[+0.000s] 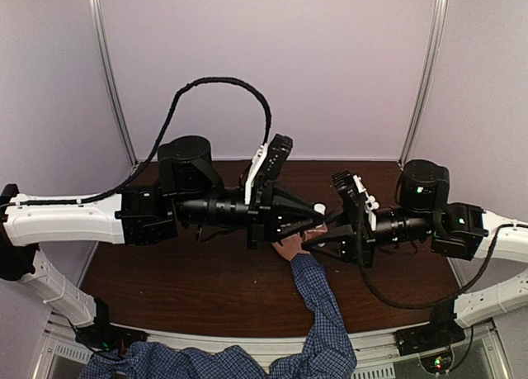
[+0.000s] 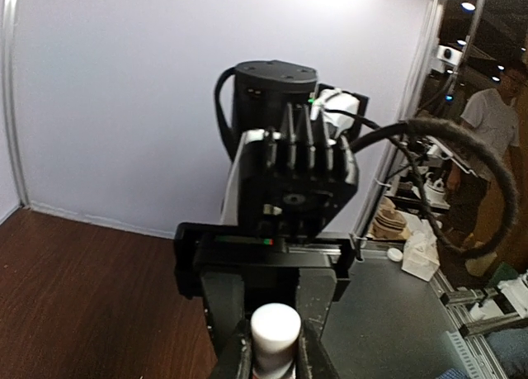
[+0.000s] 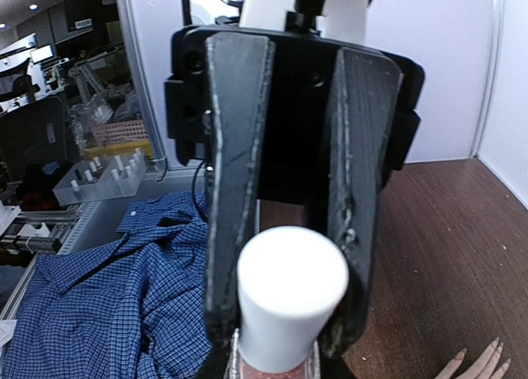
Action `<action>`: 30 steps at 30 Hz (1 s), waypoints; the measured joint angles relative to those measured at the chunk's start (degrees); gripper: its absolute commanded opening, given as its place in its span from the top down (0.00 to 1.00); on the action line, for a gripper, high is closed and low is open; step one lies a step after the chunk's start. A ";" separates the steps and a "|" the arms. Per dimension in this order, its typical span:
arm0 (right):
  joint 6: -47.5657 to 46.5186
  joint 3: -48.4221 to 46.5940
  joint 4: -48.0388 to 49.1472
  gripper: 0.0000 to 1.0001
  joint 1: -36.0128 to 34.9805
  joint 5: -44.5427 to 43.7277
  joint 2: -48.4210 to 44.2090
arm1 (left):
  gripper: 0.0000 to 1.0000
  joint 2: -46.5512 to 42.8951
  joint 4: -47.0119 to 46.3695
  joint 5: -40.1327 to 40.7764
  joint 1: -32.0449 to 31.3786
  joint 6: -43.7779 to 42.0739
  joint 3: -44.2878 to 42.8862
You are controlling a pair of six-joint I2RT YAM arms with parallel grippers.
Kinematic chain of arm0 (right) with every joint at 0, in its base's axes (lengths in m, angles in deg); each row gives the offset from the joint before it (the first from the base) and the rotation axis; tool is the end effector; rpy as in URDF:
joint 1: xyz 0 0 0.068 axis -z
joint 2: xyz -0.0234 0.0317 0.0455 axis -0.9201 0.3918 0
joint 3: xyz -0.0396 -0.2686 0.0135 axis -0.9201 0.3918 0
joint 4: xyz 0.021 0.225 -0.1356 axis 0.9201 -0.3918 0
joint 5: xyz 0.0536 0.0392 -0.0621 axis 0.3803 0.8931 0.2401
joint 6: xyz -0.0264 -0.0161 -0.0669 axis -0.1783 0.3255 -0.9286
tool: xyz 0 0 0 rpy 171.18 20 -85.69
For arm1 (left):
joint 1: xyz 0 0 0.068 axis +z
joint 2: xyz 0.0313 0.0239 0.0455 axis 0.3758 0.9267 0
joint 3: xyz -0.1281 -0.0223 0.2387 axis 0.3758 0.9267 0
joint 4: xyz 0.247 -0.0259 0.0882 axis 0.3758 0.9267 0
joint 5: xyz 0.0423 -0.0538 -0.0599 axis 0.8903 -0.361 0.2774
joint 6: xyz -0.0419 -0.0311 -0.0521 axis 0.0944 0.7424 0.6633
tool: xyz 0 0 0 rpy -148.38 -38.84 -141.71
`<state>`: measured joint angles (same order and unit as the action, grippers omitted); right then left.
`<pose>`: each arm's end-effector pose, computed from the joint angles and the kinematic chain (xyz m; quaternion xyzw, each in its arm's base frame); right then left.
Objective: Paint the nails
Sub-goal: Screw the nail polish bottle cap onto the nail polish bottle.
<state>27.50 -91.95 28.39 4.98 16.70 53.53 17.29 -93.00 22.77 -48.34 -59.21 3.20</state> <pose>0.0880 0.2378 0.3400 -0.5332 0.5320 0.5105 0.4149 0.1010 -0.3573 0.3701 0.4300 0.5711 -0.5865 0.3807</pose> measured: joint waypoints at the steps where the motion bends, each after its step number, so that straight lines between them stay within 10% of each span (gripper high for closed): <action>1: -0.02 -0.39 0.00 1.00 -0.04 1.42 0.00 | 1.00 0.26 -0.07 -1.90 0.24 -0.24 -0.59; 9: -0.85 -2.08 -0.11 1.00 -0.81 7.30 0.55 | 0.98 0.79 0.07 -14.01 1.90 -1.90 -2.38; 17: -2.34 -3.28 -0.50 1.00 -0.96 7.06 2.80 | 0.58 1.40 7.08 -19.67 3.96 -4.02 -4.15; 30: -3.43 -4.04 -3.74 1.00 -1.03 -17.46 5.66 | 0.59 -11.08 10.86 9.22 4.09 -2.91 4.46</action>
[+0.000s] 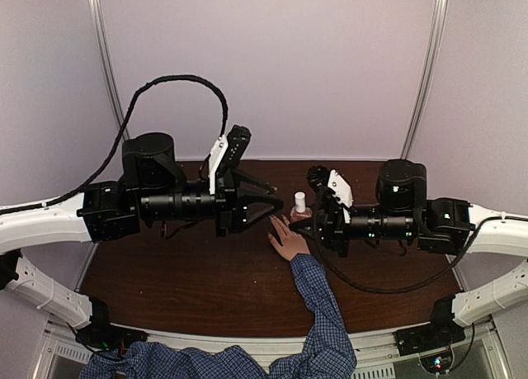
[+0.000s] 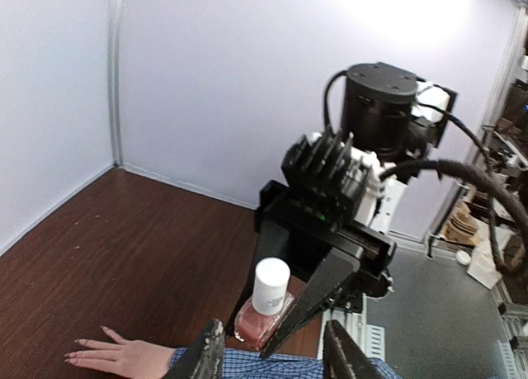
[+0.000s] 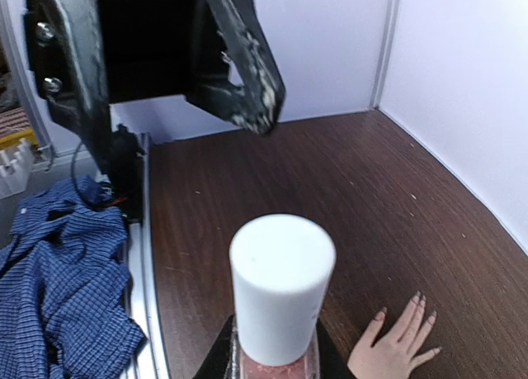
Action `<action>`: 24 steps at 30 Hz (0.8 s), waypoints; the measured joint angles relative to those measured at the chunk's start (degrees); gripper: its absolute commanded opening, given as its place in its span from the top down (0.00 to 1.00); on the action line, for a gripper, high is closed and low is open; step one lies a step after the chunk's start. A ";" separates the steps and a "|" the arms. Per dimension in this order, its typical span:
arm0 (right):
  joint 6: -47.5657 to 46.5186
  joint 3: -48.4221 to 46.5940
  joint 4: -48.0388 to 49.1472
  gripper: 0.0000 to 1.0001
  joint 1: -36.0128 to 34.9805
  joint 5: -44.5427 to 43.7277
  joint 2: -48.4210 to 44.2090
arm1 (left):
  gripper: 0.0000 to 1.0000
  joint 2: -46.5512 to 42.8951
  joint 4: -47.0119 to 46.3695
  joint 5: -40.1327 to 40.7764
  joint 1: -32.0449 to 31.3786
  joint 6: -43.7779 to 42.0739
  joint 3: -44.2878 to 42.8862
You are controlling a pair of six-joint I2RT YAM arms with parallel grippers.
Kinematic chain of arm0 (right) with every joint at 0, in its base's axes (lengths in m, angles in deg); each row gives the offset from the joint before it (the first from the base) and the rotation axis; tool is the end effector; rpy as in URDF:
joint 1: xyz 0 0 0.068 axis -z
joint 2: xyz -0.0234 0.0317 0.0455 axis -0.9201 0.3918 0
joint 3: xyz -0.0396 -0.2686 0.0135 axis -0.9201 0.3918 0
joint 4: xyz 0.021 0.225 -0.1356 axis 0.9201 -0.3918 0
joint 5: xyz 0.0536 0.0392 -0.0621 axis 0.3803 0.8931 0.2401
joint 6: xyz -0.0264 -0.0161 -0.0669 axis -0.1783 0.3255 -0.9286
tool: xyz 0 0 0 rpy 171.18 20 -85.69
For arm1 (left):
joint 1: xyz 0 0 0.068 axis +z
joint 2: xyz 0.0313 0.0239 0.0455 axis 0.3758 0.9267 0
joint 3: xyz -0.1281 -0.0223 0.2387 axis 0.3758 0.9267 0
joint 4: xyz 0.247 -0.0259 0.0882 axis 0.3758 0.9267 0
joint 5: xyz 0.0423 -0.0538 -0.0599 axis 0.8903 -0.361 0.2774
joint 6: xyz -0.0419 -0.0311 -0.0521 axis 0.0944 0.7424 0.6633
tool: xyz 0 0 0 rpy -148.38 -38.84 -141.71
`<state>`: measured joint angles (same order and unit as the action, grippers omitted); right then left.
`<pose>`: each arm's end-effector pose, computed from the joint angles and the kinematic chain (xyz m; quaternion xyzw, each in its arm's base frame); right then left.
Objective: Paint the nails
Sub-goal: Screw the nail polish bottle cap onto the nail polish bottle.
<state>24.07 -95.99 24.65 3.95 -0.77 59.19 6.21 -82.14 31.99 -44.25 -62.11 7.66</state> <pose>0.1116 0.2568 0.3327 -0.4977 0.6114 0.3998 0.4676 0.1153 -0.3011 0.3780 0.3853 0.6317 -0.5105 0.4381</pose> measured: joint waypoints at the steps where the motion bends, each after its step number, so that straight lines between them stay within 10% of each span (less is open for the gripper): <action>1: 0.13 -0.09 -0.31 1.00 0.00 -2.12 0.74 | 0.59 0.02 0.15 2.14 -0.09 0.24 0.00; 24: 1.77 -2.19 -2.89 1.00 -0.07 -13.73 7.54 | 0.69 9.31 1.55 18.25 -2.14 3.50 -4.11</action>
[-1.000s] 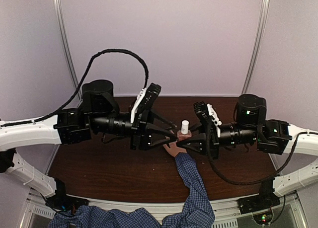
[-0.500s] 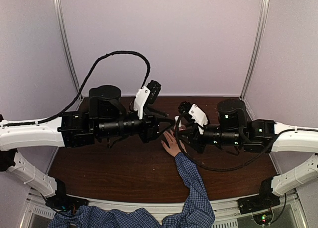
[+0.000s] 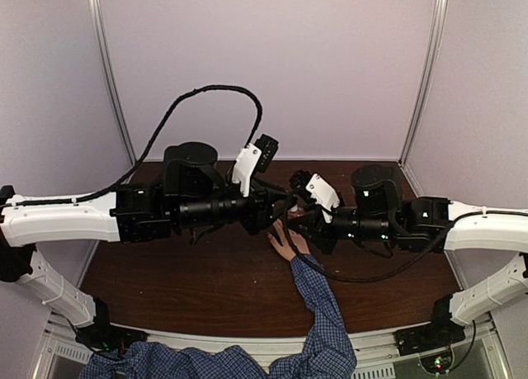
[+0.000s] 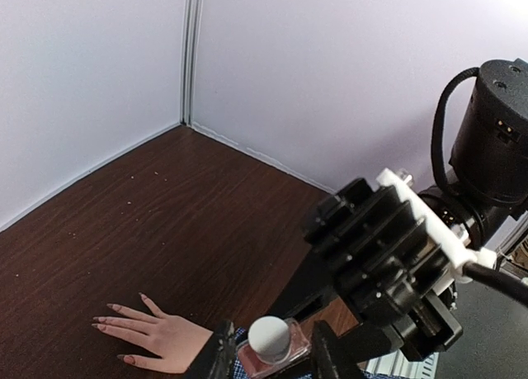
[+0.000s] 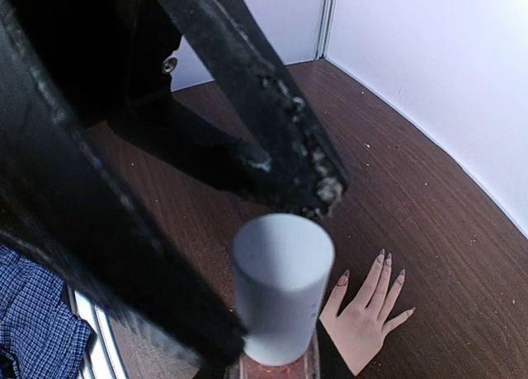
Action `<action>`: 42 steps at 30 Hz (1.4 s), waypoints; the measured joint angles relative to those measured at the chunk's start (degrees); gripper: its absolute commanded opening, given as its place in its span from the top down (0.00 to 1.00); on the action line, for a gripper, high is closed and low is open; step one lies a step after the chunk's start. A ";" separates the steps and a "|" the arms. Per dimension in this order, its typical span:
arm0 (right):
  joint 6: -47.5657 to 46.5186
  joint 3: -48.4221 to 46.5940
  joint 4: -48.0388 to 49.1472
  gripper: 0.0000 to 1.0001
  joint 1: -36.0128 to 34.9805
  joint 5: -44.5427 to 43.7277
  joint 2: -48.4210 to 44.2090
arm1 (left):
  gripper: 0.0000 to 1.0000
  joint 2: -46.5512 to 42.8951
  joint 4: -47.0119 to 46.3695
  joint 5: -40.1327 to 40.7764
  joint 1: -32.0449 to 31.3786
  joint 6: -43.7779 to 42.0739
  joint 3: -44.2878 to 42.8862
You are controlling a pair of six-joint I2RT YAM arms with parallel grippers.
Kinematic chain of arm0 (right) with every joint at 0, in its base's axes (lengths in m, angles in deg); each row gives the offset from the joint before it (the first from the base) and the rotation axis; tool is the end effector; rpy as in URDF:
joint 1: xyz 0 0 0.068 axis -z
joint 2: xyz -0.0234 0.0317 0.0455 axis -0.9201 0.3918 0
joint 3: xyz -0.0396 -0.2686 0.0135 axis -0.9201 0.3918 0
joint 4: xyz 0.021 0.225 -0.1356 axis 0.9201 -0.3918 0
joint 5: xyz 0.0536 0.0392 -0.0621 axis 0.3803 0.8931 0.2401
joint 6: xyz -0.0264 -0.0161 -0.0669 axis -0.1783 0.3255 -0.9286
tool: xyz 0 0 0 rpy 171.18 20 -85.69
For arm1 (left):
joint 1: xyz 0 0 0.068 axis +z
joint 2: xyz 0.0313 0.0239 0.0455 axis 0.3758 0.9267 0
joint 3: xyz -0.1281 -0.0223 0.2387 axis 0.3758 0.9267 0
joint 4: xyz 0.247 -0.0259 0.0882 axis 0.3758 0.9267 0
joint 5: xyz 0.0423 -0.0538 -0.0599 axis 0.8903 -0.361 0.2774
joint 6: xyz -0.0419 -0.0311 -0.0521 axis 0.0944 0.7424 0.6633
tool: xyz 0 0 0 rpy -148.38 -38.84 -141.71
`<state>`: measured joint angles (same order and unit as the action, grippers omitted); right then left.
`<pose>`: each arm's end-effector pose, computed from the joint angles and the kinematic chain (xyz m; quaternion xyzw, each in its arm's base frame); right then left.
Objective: Paint the nails
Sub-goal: Screw the nail polish bottle cap onto the nail polish bottle.
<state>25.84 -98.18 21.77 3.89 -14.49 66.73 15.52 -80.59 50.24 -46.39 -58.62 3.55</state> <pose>0.1371 0.2756 0.3040 -0.4519 0.7000 0.3001 0.4644 0.1376 -0.3373 0.3493 0.2997 0.7191 -0.4183 0.4671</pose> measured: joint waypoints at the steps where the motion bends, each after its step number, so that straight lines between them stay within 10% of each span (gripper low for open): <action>1: 0.00 -0.04 -0.11 1.00 0.00 0.00 0.11 | 0.70 0.26 0.04 0.00 0.00 0.04 -0.17; 22: -0.48 -0.76 -0.74 1.00 0.04 5.99 -1.42 | 1.00 -0.37 -0.13 -5.22 0.17 -0.26 0.00; 42: -2.23 1.75 0.50 1.00 0.07 36.44 -7.52 | 1.00 -0.39 -4.79 -41.20 2.16 -6.73 -0.42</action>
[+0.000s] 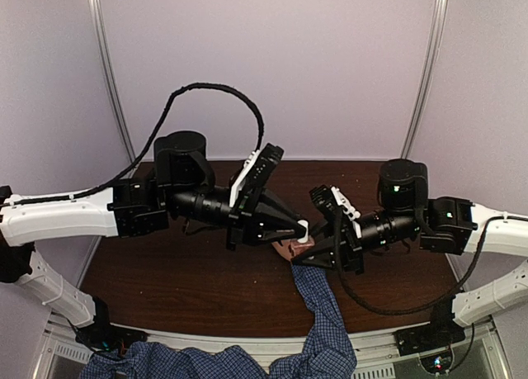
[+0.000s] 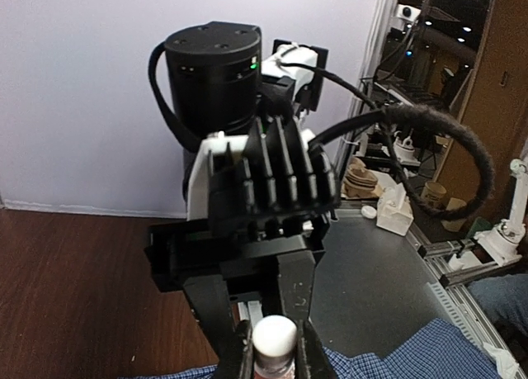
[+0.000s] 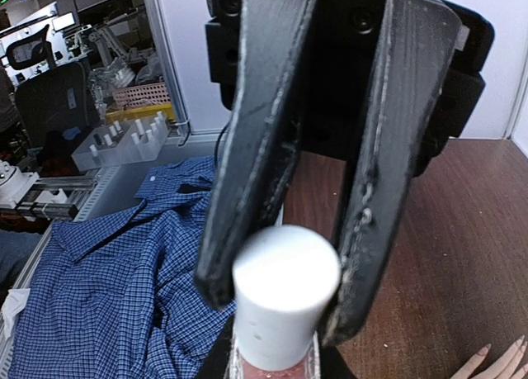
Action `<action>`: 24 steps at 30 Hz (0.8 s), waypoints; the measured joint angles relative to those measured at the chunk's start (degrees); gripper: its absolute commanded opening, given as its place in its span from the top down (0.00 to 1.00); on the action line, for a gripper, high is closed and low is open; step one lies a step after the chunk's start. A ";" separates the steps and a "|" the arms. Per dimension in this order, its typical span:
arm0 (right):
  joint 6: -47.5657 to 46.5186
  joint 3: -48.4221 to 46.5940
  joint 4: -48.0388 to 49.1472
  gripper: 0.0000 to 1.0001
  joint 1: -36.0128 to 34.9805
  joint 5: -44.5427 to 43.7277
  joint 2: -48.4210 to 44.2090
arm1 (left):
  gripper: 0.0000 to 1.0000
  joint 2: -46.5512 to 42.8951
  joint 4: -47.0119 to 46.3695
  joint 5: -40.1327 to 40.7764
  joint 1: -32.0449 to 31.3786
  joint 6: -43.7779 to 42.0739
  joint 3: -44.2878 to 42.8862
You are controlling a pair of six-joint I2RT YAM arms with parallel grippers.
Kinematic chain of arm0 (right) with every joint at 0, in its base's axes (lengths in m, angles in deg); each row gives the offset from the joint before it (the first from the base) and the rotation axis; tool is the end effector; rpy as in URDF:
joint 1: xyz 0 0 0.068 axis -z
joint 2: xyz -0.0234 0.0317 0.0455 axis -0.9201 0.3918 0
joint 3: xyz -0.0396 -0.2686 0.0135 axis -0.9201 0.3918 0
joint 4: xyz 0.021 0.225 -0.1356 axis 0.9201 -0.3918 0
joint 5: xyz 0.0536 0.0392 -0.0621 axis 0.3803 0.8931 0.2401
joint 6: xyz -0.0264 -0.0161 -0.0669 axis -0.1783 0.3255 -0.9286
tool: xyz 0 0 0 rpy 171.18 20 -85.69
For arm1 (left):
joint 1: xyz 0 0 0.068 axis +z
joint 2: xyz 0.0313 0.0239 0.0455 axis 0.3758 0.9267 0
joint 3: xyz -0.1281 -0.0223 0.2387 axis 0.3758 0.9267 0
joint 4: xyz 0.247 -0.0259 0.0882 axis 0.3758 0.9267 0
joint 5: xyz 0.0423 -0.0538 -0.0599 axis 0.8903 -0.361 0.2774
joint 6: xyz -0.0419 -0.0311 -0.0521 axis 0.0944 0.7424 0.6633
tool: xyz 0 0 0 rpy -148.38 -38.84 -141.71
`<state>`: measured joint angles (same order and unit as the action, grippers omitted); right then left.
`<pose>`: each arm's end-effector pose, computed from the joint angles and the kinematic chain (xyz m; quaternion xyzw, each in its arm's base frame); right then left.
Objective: Paint the nails
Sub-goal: Screw the nail polish bottle cap onto the nail polish bottle.
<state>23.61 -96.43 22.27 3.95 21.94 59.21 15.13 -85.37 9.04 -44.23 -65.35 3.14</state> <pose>0.0870 0.2558 0.3334 -0.5797 0.5247 0.5121 0.3556 0.1073 -0.3376 0.3671 0.5060 0.5395 -0.5866 0.3300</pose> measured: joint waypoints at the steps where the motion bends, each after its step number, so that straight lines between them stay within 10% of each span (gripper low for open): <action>1: -0.02 -0.15 -0.07 1.00 -0.02 1.05 0.02 | 1.00 0.13 -0.28 -1.46 0.13 0.00 -0.11; 9: -0.72 -1.22 0.15 1.00 -0.04 0.94 0.83 | 0.63 -2.43 -2.43 0.44 0.79 0.39 2.56; 24: -0.83 -3.72 -1.99 1.00 -0.04 -27.47 6.80 | 0.56 -8.81 1.01 29.03 0.81 3.08 7.19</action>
<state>22.78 -100.15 20.28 3.91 -5.53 66.01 6.32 -84.37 38.07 -43.42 -62.27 10.33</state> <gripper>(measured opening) 0.212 0.443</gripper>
